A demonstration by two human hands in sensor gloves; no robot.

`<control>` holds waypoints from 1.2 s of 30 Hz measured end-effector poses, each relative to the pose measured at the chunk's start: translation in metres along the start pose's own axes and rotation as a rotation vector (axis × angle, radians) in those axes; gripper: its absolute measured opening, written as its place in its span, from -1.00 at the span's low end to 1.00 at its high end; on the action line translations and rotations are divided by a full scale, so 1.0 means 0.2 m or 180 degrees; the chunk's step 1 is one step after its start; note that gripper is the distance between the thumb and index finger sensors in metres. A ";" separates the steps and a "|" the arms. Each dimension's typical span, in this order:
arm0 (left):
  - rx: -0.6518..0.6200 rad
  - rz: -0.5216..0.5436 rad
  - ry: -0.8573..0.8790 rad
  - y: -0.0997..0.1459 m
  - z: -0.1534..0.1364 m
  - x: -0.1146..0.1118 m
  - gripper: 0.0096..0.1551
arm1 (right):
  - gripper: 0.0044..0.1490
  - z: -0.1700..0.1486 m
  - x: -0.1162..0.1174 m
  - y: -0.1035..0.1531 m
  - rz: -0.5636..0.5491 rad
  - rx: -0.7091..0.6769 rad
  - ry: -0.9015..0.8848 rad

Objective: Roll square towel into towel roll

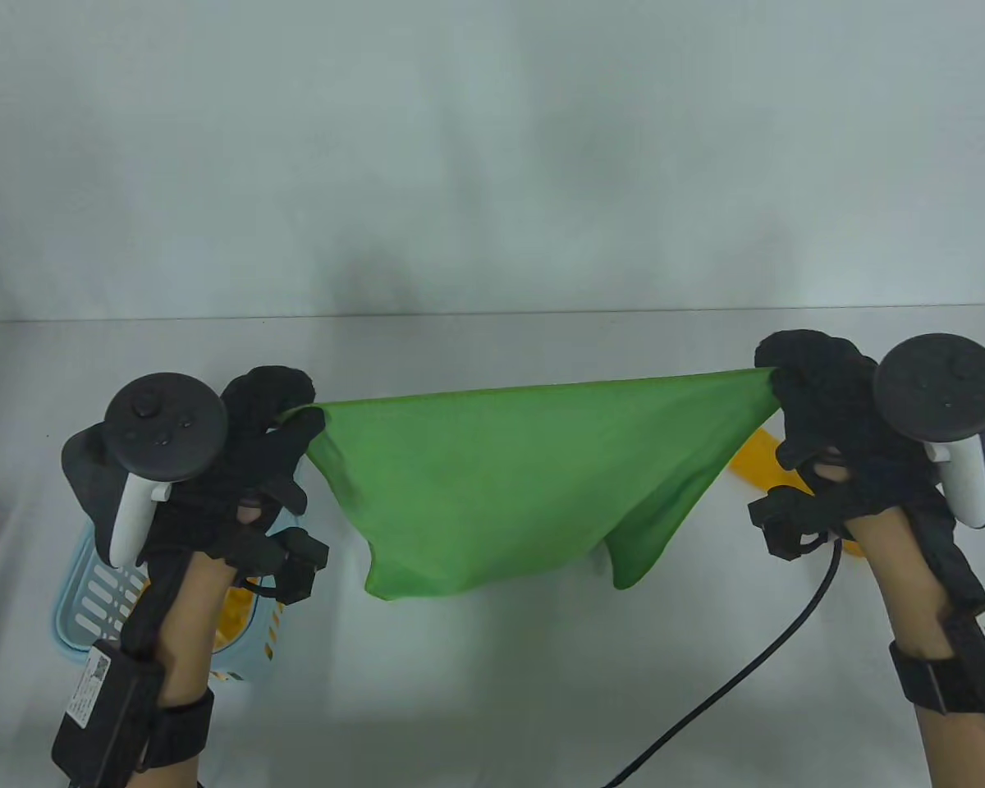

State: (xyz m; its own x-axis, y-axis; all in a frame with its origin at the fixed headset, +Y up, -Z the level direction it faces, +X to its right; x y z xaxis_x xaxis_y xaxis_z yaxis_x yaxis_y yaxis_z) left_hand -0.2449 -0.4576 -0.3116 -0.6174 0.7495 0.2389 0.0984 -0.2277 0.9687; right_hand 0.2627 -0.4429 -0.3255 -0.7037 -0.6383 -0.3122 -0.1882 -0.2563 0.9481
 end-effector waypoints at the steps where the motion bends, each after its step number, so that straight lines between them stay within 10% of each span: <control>1: -0.0050 0.0085 -0.0011 0.01 0.02 0.03 -0.56 | -0.57 0.01 -0.03 0.02 0.0005 -0.0009 -0.0215; 11: -0.0403 0.0301 0.0027 0.01 0.16 0.20 -0.55 | -0.56 0.13 -0.20 0.05 -0.0270 -0.0086 -0.0502; 21: 0.0453 -0.0197 -0.0649 -0.40 -0.06 -0.25 -0.57 | -0.56 -0.21 0.28 -0.36 0.0018 0.0934 0.0244; 31: 0.0102 0.0082 -0.0219 -0.44 0.16 -0.08 -0.56 | -0.56 -0.10 0.05 -0.45 -0.0461 0.0923 -0.0565; 36: 0.0254 -0.0246 -0.0592 -0.36 0.05 -0.27 -0.56 | -0.56 -0.25 0.16 -0.34 -0.0159 0.1047 -0.0100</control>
State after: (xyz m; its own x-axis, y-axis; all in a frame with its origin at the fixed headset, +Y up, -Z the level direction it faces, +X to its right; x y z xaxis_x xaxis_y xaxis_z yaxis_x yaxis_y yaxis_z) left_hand -0.2116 -0.4752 -0.3939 -0.4717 0.8663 0.1648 0.1224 -0.1207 0.9851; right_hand 0.2878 -0.4820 -0.4033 -0.7078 -0.6068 -0.3616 -0.4304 -0.0354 0.9019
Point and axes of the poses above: the tracker on the back of each hand, its own z axis roughly to the thumb side, its own y axis roughly from the fingertips to the wrist, x = y × z, the point moved 1 cm from there along -y, roughly from the wrist to the fingertips, and after that the axes turned 1 degree about z, right-handed, at the moved point
